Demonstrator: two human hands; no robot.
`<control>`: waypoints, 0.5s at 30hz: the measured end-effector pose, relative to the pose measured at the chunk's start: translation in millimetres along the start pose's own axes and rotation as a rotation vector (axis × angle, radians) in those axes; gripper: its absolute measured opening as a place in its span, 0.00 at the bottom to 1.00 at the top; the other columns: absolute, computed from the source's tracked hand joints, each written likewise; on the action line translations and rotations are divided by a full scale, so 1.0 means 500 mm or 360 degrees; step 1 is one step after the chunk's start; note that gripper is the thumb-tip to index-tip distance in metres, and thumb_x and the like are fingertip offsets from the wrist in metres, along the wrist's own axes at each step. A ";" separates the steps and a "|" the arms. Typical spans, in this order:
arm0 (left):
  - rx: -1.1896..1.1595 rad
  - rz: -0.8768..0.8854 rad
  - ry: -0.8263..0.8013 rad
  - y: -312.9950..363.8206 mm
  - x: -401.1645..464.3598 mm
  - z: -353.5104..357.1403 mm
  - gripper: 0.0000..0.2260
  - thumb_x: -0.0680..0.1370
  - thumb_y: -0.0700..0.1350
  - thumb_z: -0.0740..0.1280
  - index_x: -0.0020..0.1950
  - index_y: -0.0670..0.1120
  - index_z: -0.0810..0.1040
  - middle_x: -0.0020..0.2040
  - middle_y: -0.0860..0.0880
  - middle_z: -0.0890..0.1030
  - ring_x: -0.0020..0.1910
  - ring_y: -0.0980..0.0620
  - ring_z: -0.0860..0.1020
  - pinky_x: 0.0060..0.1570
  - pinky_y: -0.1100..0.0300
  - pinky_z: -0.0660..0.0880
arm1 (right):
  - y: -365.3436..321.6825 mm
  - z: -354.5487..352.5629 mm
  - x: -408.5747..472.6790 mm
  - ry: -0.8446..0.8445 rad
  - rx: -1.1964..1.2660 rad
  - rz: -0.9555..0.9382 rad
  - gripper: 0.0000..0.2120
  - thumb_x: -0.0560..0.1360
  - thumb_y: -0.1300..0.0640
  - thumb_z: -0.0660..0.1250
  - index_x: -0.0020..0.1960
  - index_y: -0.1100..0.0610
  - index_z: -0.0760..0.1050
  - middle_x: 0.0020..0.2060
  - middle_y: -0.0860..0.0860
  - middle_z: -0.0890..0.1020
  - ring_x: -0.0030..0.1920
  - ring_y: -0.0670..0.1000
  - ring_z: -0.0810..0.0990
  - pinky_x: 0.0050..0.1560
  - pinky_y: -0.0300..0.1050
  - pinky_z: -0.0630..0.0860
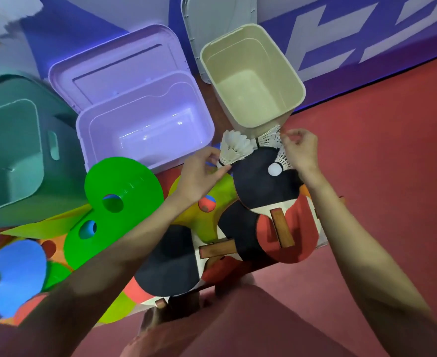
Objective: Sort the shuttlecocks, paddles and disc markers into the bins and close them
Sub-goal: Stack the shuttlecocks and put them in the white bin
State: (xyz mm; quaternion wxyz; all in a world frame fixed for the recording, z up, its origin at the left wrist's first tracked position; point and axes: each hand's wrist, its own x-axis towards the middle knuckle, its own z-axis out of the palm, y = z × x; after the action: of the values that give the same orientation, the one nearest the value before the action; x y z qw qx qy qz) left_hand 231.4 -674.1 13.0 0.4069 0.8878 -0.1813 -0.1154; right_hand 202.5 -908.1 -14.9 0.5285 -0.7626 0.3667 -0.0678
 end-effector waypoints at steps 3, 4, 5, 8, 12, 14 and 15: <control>-0.0048 -0.0089 0.0010 -0.010 -0.018 -0.014 0.07 0.71 0.42 0.74 0.44 0.43 0.77 0.37 0.49 0.78 0.35 0.50 0.75 0.38 0.57 0.76 | -0.009 0.024 0.014 -0.0117 -0.0143 0.0057 0.10 0.74 0.61 0.66 0.39 0.68 0.78 0.36 0.60 0.80 0.37 0.54 0.77 0.41 0.50 0.74; -0.0051 -0.0116 0.0013 -0.012 -0.024 -0.017 0.08 0.71 0.42 0.74 0.46 0.42 0.79 0.39 0.44 0.79 0.36 0.47 0.76 0.38 0.54 0.76 | -0.012 0.032 0.018 -0.0165 -0.0172 0.0089 0.10 0.72 0.61 0.66 0.33 0.63 0.75 0.31 0.57 0.76 0.32 0.52 0.74 0.36 0.47 0.71; -0.0068 -0.0141 0.0021 -0.014 -0.028 -0.020 0.08 0.71 0.42 0.74 0.46 0.41 0.79 0.40 0.42 0.80 0.37 0.46 0.77 0.39 0.53 0.76 | -0.015 0.040 0.019 -0.0201 -0.0187 0.0120 0.12 0.71 0.61 0.65 0.30 0.60 0.71 0.28 0.53 0.72 0.30 0.49 0.70 0.33 0.44 0.67; -0.0110 -0.0196 0.0075 -0.019 -0.042 -0.030 0.09 0.71 0.43 0.75 0.47 0.41 0.80 0.41 0.43 0.81 0.39 0.46 0.79 0.41 0.53 0.77 | -0.022 0.061 0.017 -0.0199 -0.0214 0.0171 0.13 0.71 0.63 0.64 0.29 0.57 0.69 0.28 0.50 0.72 0.31 0.47 0.70 0.30 0.41 0.65; -0.0188 -0.0301 0.0162 -0.036 -0.077 -0.048 0.09 0.71 0.42 0.75 0.47 0.40 0.79 0.37 0.45 0.79 0.33 0.53 0.73 0.37 0.59 0.74 | -0.039 0.064 -0.034 0.0019 -0.0407 -0.0036 0.13 0.73 0.59 0.62 0.30 0.59 0.70 0.30 0.54 0.74 0.33 0.52 0.71 0.33 0.42 0.63; -0.0233 -0.0350 0.0203 -0.046 -0.101 -0.064 0.09 0.71 0.42 0.75 0.45 0.39 0.79 0.34 0.50 0.75 0.31 0.55 0.70 0.35 0.61 0.73 | -0.055 0.066 -0.089 0.0083 -0.0320 -0.0154 0.12 0.72 0.60 0.63 0.31 0.60 0.70 0.28 0.54 0.74 0.30 0.50 0.70 0.32 0.43 0.63; -0.0271 -0.0364 0.0224 -0.052 -0.114 -0.073 0.09 0.70 0.41 0.76 0.45 0.40 0.78 0.33 0.51 0.73 0.31 0.55 0.70 0.34 0.62 0.72 | -0.063 0.070 -0.120 0.0092 -0.0219 -0.0202 0.13 0.72 0.61 0.64 0.29 0.58 0.68 0.26 0.51 0.72 0.27 0.46 0.68 0.31 0.43 0.62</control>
State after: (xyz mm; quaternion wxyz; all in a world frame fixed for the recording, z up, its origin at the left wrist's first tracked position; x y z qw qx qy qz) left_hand 198.5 -610.0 20.0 0.4766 0.8709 -0.0396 -0.1133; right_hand 191.8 -838.5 13.9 0.4588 -0.8165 0.3366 -0.0979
